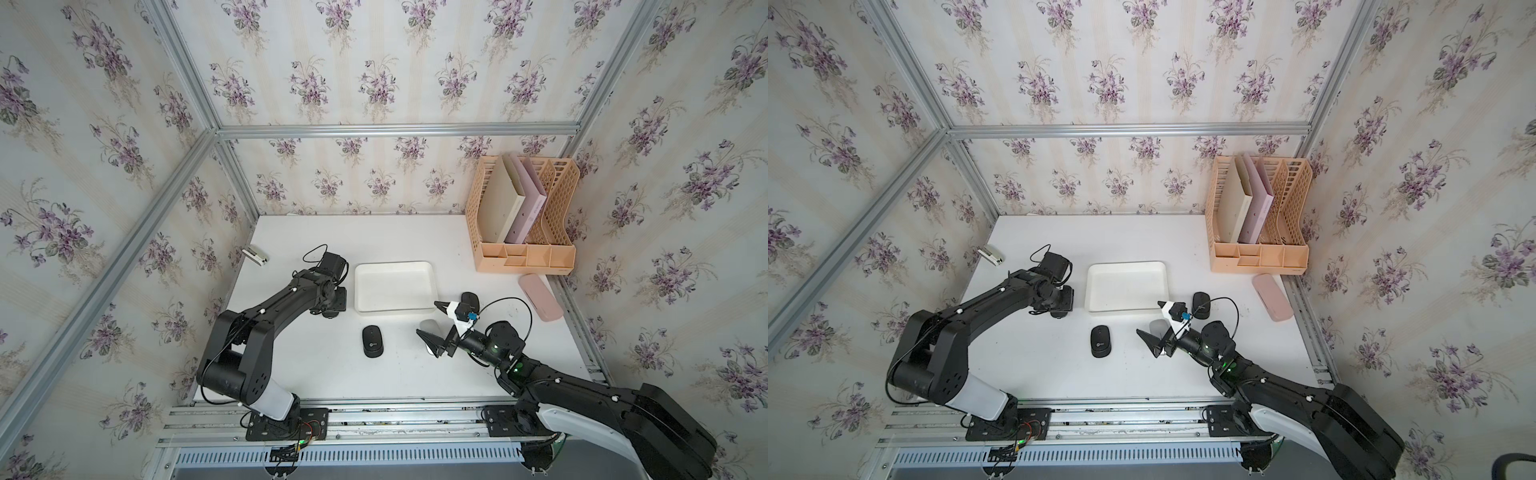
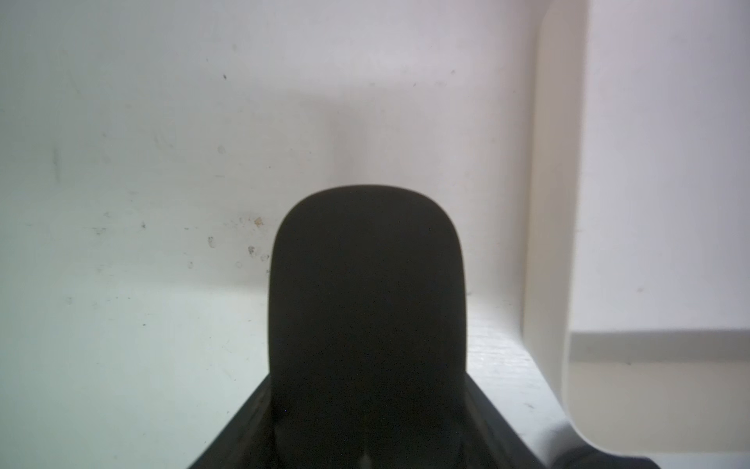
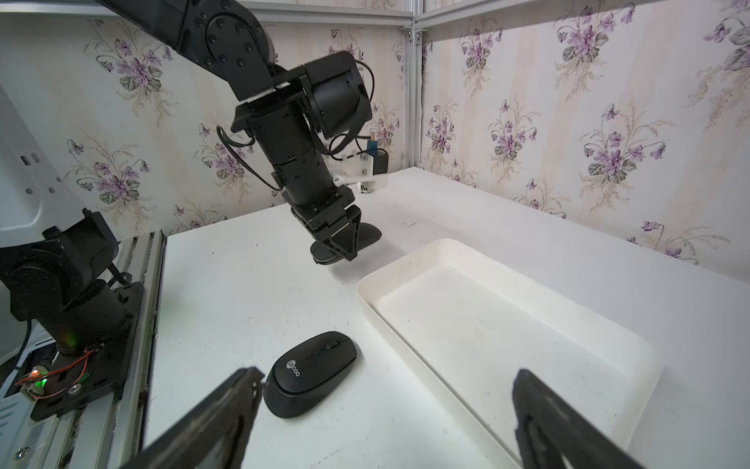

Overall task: Put the mouse in the storage box
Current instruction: Pick up the mouse from the center of the board, then place the mouse in the storage box.

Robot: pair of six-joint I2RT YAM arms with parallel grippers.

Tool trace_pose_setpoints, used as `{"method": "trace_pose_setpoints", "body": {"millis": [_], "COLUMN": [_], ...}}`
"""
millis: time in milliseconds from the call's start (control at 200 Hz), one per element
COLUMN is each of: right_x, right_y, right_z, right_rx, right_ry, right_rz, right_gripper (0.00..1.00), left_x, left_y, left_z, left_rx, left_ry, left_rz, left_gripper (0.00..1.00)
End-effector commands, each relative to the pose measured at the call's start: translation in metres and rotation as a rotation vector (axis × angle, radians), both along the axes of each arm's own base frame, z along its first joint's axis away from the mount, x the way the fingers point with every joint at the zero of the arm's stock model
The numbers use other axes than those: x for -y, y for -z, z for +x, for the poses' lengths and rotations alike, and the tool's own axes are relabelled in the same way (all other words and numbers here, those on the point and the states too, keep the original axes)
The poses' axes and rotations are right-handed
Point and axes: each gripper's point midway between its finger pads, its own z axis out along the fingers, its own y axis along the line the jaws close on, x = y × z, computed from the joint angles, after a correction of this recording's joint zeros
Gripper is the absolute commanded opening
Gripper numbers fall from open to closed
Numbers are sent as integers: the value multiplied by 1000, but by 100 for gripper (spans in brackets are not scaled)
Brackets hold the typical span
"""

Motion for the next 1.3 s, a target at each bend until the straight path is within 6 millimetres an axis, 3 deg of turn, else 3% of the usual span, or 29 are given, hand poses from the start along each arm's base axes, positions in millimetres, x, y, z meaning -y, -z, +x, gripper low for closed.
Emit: {"method": "trace_pose_setpoints", "body": {"millis": [0,210,340,470,614,854,1099,1294], "right_x": [5,20,28,29,30,28,26,27], "right_y": [-2,-8,-10,-11,-14,-11,-9,-10], "right_z": [4,10,12,12,8,13,12,11], "right_rx": [13,43,64,68,73,50,46,50], "right_ry": [38,127,166,172,162,172,159,160], "right_rz": [5,31,37,34,51,40,34,35], "right_gripper": [100,100,100,100,100,100,100,100], "left_x": [9,69,107,125,122,109,106,106], "left_y": [-26,-64,-58,-37,-11,23,41,45], "left_z": [-1,22,42,60,67,61,62,64], "left_rx": [25,132,131,89,54,2,-29,-38], "left_ry": [21,98,125,125,90,36,24,24], "left_rz": [36,-10,-35,-15,33,91,130,142], "left_gripper": [61,62,62,62,63,64,64,67]}}
